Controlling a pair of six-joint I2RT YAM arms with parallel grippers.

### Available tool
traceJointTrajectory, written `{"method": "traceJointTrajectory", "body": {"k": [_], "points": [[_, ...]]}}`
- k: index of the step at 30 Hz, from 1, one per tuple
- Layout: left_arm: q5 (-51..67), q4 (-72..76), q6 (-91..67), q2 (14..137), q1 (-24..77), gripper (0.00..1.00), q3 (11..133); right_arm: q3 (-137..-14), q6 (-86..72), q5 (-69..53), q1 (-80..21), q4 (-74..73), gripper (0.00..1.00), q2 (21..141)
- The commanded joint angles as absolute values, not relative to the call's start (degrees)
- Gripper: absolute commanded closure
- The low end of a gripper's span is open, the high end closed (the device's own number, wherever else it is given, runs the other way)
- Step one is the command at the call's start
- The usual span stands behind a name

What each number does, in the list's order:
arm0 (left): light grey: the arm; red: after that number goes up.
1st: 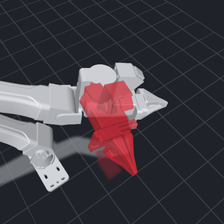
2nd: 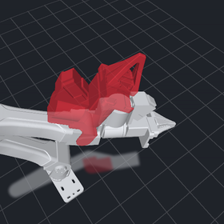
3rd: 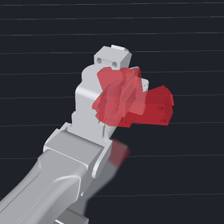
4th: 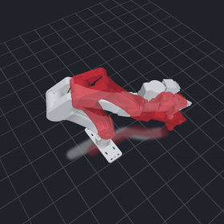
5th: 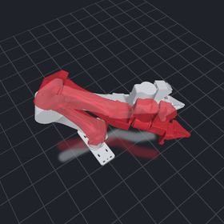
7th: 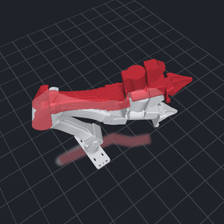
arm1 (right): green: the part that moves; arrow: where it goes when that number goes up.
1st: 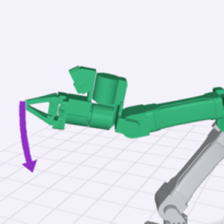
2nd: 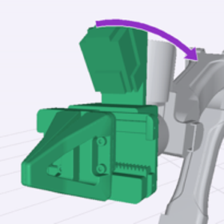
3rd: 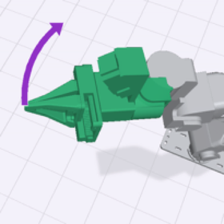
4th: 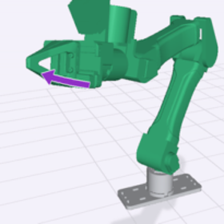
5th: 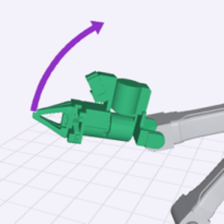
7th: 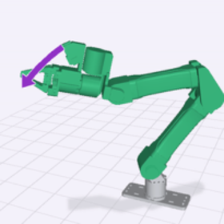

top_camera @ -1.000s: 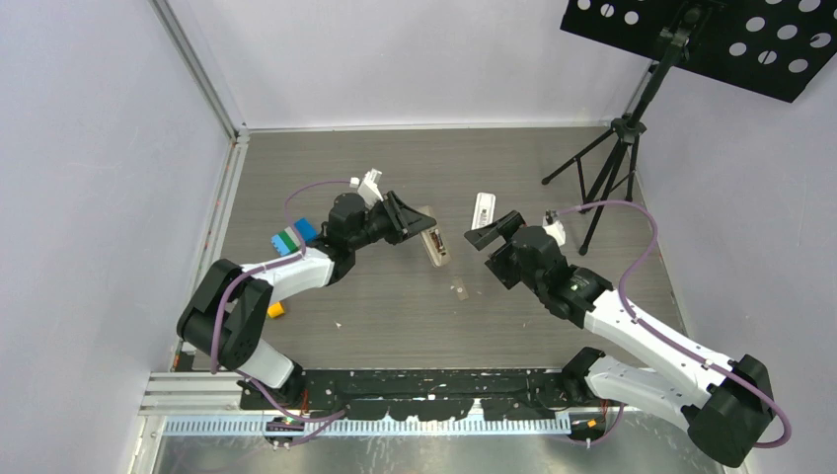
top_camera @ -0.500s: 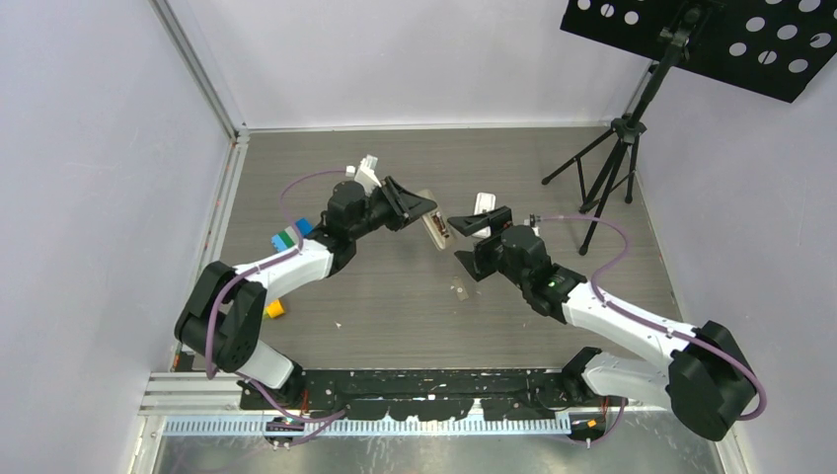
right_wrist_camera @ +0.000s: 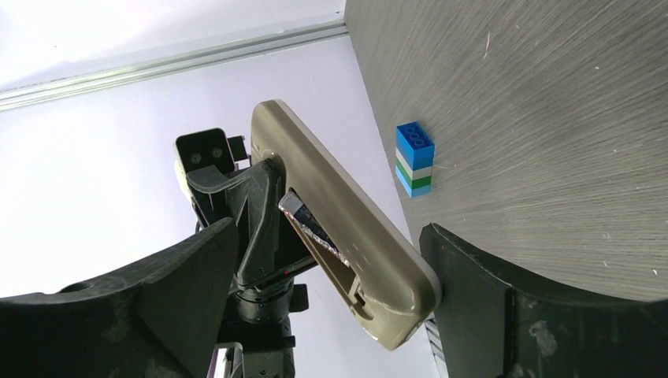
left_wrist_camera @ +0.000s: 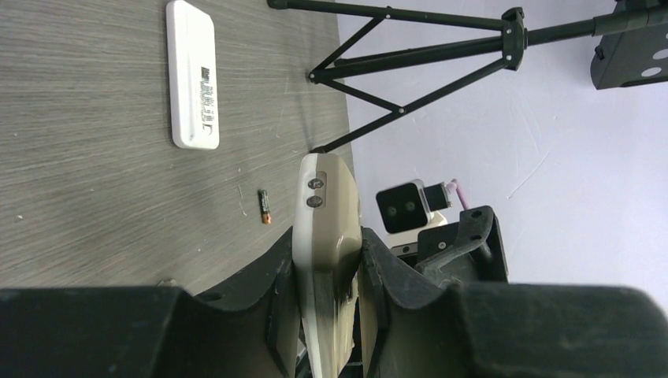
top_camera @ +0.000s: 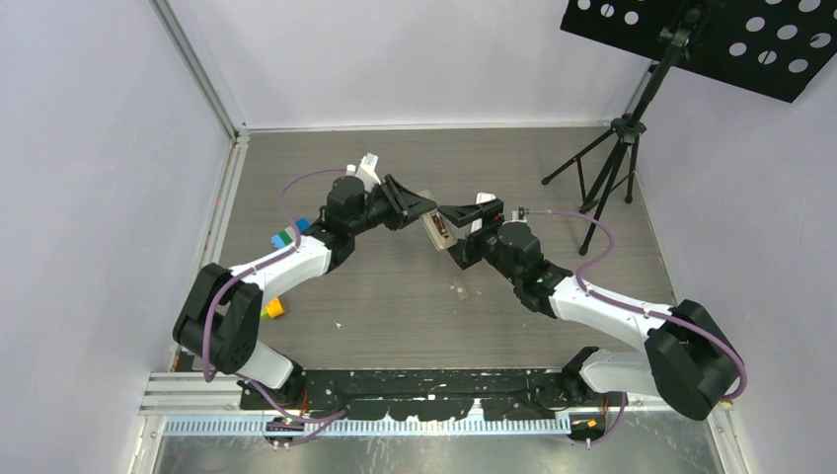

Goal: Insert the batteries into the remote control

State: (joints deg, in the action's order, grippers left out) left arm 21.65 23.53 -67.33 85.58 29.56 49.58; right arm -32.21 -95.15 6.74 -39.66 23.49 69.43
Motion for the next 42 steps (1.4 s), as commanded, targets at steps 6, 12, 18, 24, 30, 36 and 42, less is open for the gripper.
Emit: {"method": "traceJointTrajectory", "body": {"k": [6,12,18,24,30,36,42], "points": [[26.0,25.3,-67.0,84.0,29.6,1.0,52.6,-32.9,-97.3,6.5,-39.6,31.4,0.16,71.0],[29.1,27.0,-66.6,85.2,29.7,1.0,53.0,-31.3,-98.2,7.4,-39.6,36.2,0.33,71.5],[31.2,27.5,-65.5,86.1,29.7,1.0,52.9,-31.2,-97.6,7.1,-39.6,37.0,0.25,71.6],[31.9,28.0,-65.3,86.2,29.7,1.0,52.7,-31.2,-97.8,6.1,-39.6,37.8,0.28,72.8],[32.0,27.9,-65.2,86.0,29.7,1.0,52.8,-30.6,-98.0,5.5,-39.6,39.4,0.39,73.9],[31.8,27.7,-65.5,86.1,29.7,1.0,53.0,-29.6,-97.4,5.1,-39.6,41.3,0.51,74.3],[31.7,27.5,-66.0,86.1,29.7,1.0,53.3,-28.5,-95.3,5.4,-39.6,41.8,0.52,73.8]]}}
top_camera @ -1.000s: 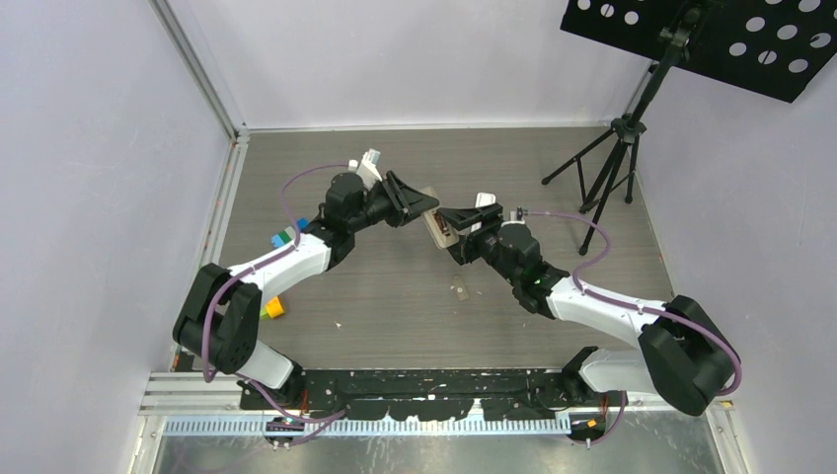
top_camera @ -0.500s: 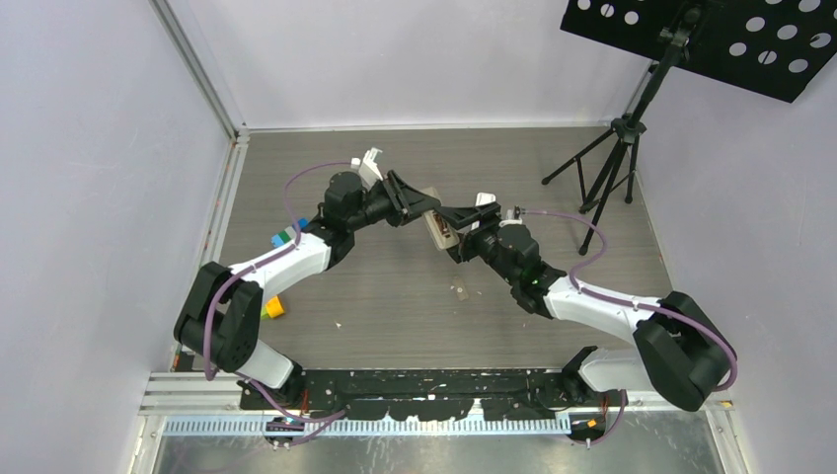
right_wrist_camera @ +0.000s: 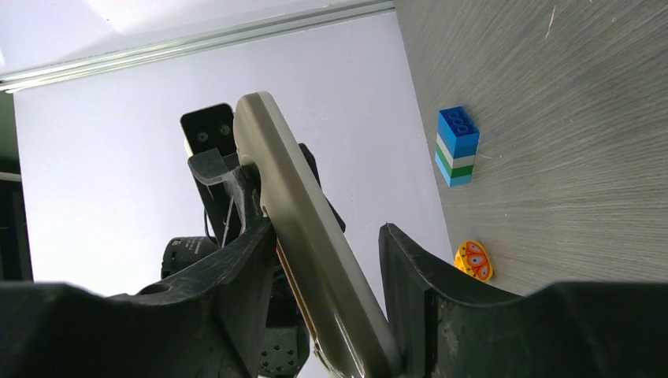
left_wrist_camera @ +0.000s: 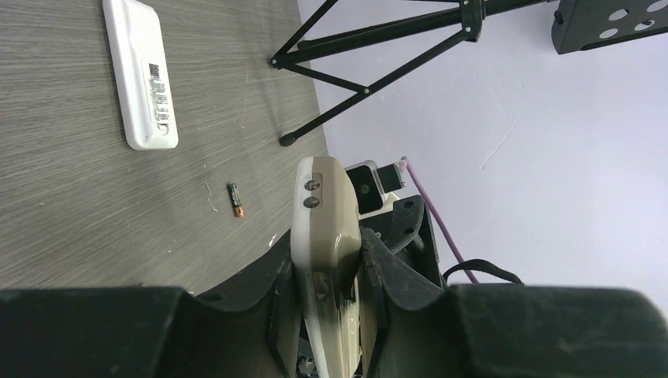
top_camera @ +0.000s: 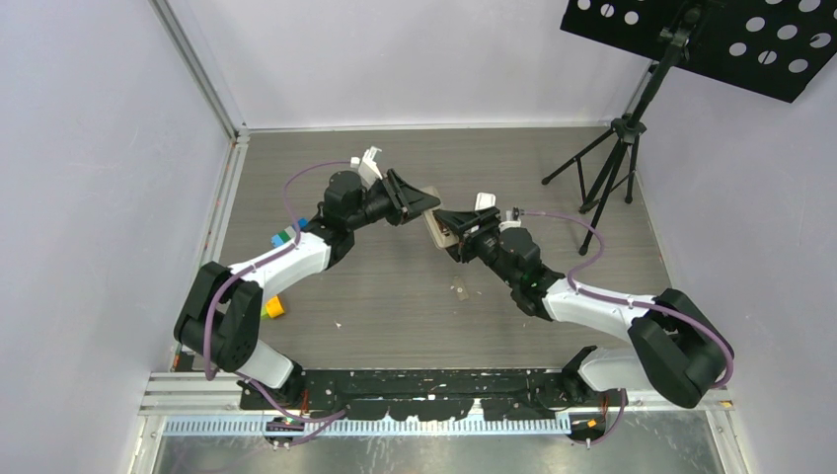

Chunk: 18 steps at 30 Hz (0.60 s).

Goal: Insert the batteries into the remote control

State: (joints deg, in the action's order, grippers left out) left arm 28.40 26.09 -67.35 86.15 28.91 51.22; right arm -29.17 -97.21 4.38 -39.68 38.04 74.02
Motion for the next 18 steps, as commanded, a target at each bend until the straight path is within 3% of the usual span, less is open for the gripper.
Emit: {"method": "traceJointTrajectory", "body": {"k": [1,5,7,18], "points": [[31.6,27.3,-65.7,86.1,29.7,1.0,53.3,-28.3,-94.7,5.7,-39.5,41.7,0.48,73.4],[31.7,26.6,-63.2,86.2,29.0,1.0,53.2,-27.0,-90.4,5.2,-38.8,40.5,0.15,70.4],[33.8,27.2,-61.6,86.5,28.2,1.0,53.2,-26.1,-85.9,4.6,-38.3,39.4,0.07,67.8],[44.8,21.4,-47.9,85.3,27.1,1.0,53.8,-33.7,-43.9,-15.7,-36.7,19.5,0.08,61.3]]}}
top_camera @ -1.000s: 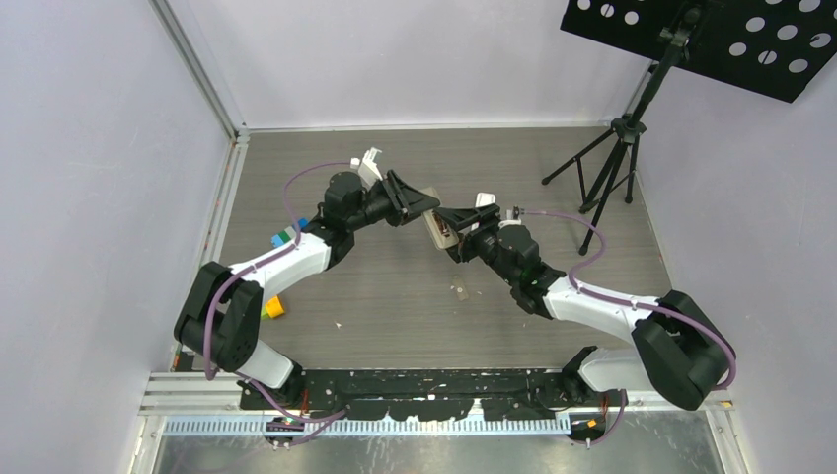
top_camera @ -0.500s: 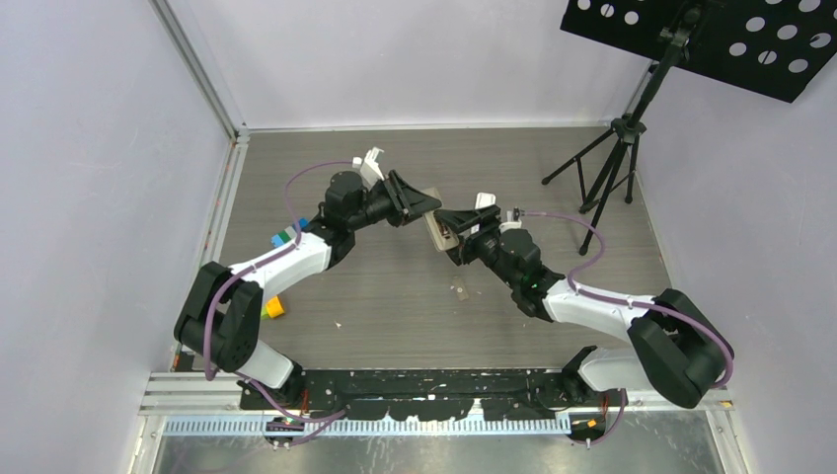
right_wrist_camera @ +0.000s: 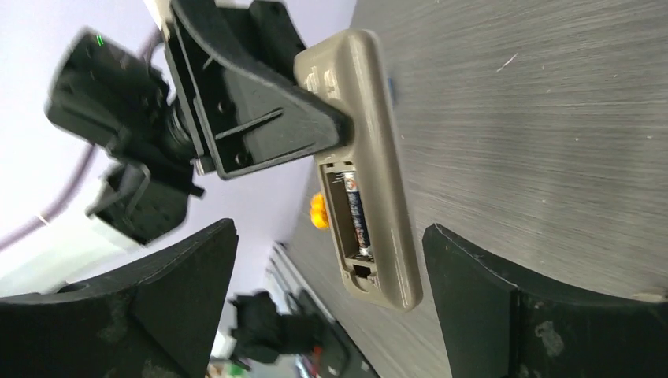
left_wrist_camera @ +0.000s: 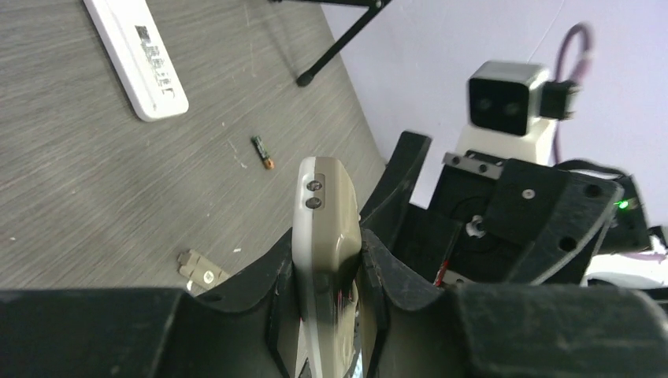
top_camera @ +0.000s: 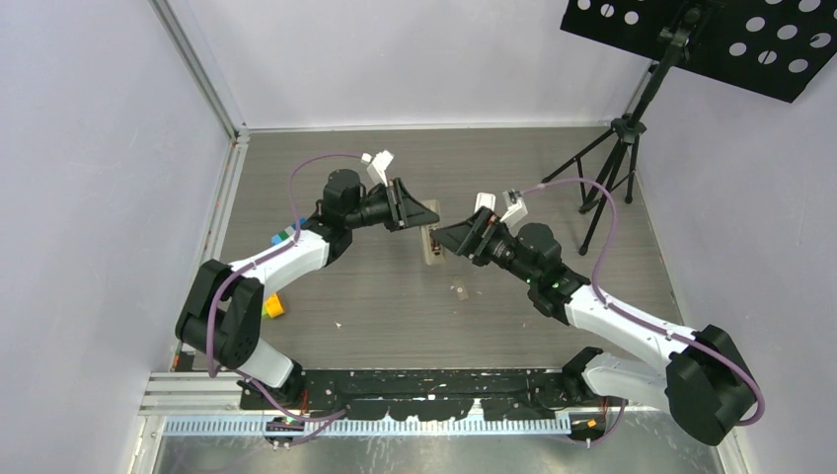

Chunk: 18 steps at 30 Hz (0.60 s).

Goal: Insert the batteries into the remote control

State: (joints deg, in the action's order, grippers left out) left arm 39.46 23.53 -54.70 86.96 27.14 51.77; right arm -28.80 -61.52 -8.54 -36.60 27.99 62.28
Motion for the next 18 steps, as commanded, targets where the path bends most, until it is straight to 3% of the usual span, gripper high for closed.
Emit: {"method": "traceJointTrajectory", "body": {"k": [1,3,6,8,18], "points": [[45.0,20.8,-47.5,85.0,27.1,1.0,53.7,-34.3,-42.1,-15.9,-36.7,18.0,0.1,61.3],[45.9,20.3,-46.9,84.5,27.1,1.0,53.6,-35.5,-38.8,-15.8,-36.7,15.8,0.19,61.4],[46.7,20.3,-46.9,84.2,27.1,1.0,53.1,-36.6,-36.2,-16.2,-36.7,14.3,0.41,61.4],[46.8,20.2,-46.9,84.0,27.1,1.0,52.8,-36.9,-35.3,-16.9,-36.7,14.3,0.48,61.4],[47.8,20.6,-47.5,83.6,27.1,1.0,52.6,-39.9,-31.9,-16.0,-36.7,10.4,0.39,64.8]]}}
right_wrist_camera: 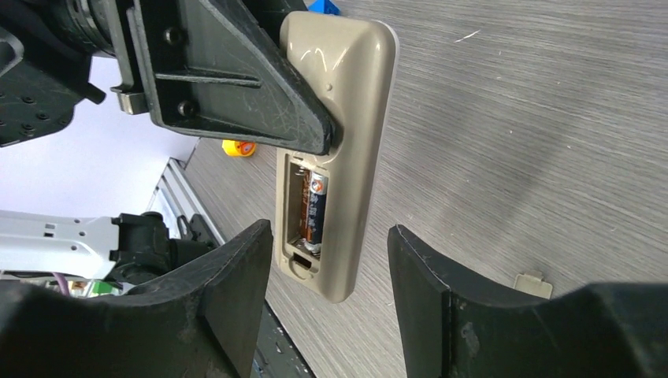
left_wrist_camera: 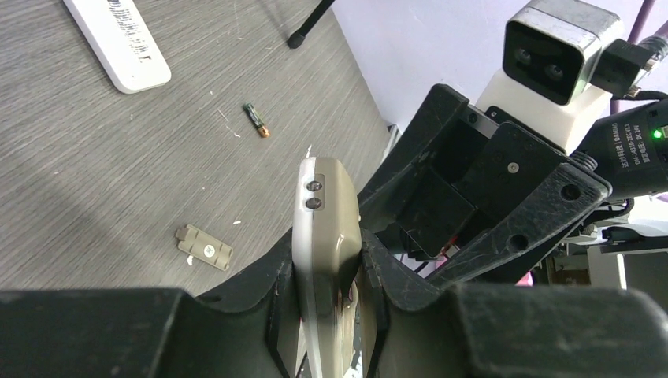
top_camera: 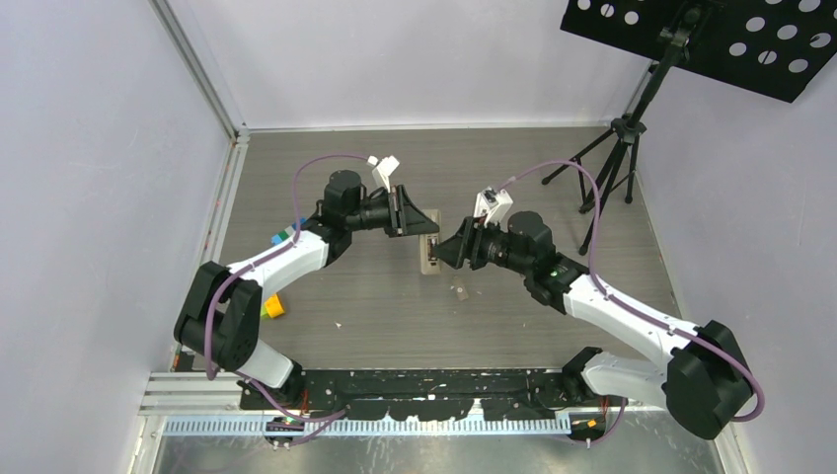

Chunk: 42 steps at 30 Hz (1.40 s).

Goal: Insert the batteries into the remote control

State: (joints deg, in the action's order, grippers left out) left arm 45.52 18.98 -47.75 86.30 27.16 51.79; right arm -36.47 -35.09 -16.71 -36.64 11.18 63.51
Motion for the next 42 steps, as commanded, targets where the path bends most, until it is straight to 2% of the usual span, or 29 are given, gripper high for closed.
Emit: {"method": "traceJointTrajectory", "body": {"k": [1,10,16,20,22,26,28,33,39,42], "points": [[47.9,20.6,-47.5,83.6,27.1,1.0,52.6,-40.1,-32.0,-15.7,-36.7,10.5,0.39,65.1],[50.0,21.0,-47.5,83.4,27.2,1.0,52.3,-41.2,-32.5,-14.7,-37.0,12.2,0.43,67.9],[50.1,22.1,-48.9,83.7,27.2,1.0,52.0,-40.9,-31.6,-12.3,-37.1,10.0,0.64,68.0],[49.8,21.4,-48.3,83.6,27.2,1.0,52.1,-40.6,-30.3,-11.2,-37.0,8.2,0.7,67.3],[49.3,20.6,-47.6,83.7,27.1,1.0,52.2,-40.7,-30.1,-11.0,-37.0,7.5,0.67,66.8],[46.5,17.9,-45.2,83.7,27.1,1.0,52.1,-41.3,-32.0,-11.9,-37.0,5.9,0.35,64.4],[44.9,17.3,-44.3,83.6,27.1,1.0,51.6,-42.0,-32.9,-11.9,-37.0,3.7,0.29,62.6],[39.4,16.2,-42.0,83.2,26.7,1.0,49.7,-43.3,-33.7,-4.5,-36.8,-7.1,0.28,58.8],[37.1,20.9,-41.8,81.0,26.5,1.0,46.5,-45.0,-39.1,22.5,-35.8,-24.6,0.34,61.5],[37.3,22.7,-41.5,79.4,26.5,1.0,45.0,-45.7,-43.0,28.7,-32.5,-31.9,0.34,64.9]]}}
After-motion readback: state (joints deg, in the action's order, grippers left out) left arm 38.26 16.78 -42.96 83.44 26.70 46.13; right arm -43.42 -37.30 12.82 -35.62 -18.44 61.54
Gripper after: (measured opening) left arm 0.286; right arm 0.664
